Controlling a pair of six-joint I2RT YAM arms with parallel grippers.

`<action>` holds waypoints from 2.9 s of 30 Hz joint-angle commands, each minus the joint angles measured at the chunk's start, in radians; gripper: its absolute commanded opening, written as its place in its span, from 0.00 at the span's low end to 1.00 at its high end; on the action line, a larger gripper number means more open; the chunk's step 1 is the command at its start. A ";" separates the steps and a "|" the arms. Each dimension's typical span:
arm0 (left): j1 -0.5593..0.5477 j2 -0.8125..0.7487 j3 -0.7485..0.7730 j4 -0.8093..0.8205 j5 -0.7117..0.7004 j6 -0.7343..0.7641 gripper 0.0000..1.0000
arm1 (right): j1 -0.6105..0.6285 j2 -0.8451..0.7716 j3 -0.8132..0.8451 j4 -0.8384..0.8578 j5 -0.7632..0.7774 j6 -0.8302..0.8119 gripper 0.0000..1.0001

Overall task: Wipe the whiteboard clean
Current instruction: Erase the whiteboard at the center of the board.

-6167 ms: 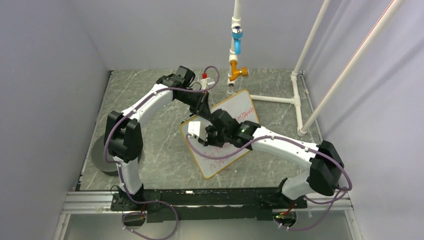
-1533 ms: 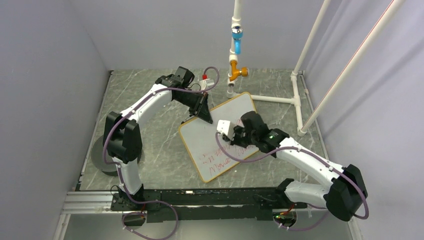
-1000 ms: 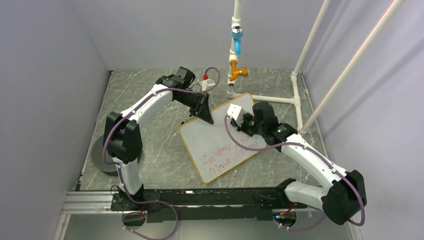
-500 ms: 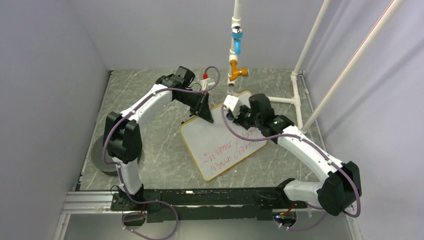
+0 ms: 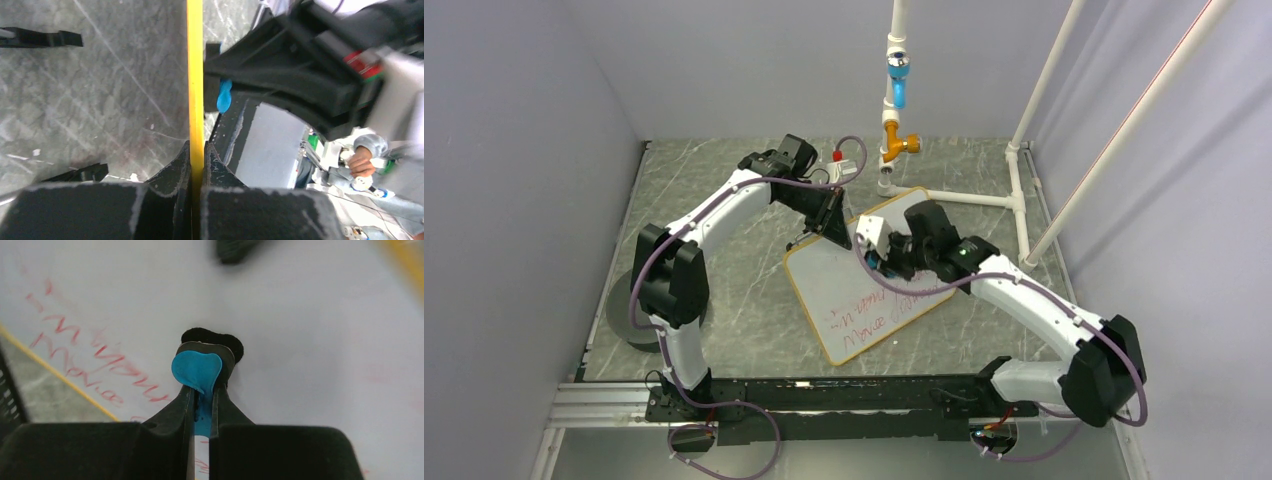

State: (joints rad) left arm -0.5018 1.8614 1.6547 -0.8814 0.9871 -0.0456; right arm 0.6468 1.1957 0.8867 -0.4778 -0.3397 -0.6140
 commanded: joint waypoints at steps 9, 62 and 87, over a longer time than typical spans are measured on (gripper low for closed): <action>-0.038 -0.065 0.031 -0.022 -0.042 0.010 0.00 | -0.127 -0.088 -0.086 0.016 -0.057 -0.164 0.00; -0.142 -0.629 -0.521 0.477 -0.585 -0.600 0.00 | -0.180 0.035 -0.208 0.793 -0.156 0.949 0.00; -0.232 -0.742 -0.661 0.616 -0.819 -0.761 0.00 | -0.150 0.262 -0.082 0.902 -0.161 1.093 0.00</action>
State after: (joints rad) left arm -0.7105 1.1427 0.9817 -0.4305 0.1394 -0.8070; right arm 0.5388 1.3766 0.7017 0.3527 -0.5728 0.4309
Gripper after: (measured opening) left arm 0.060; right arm 0.085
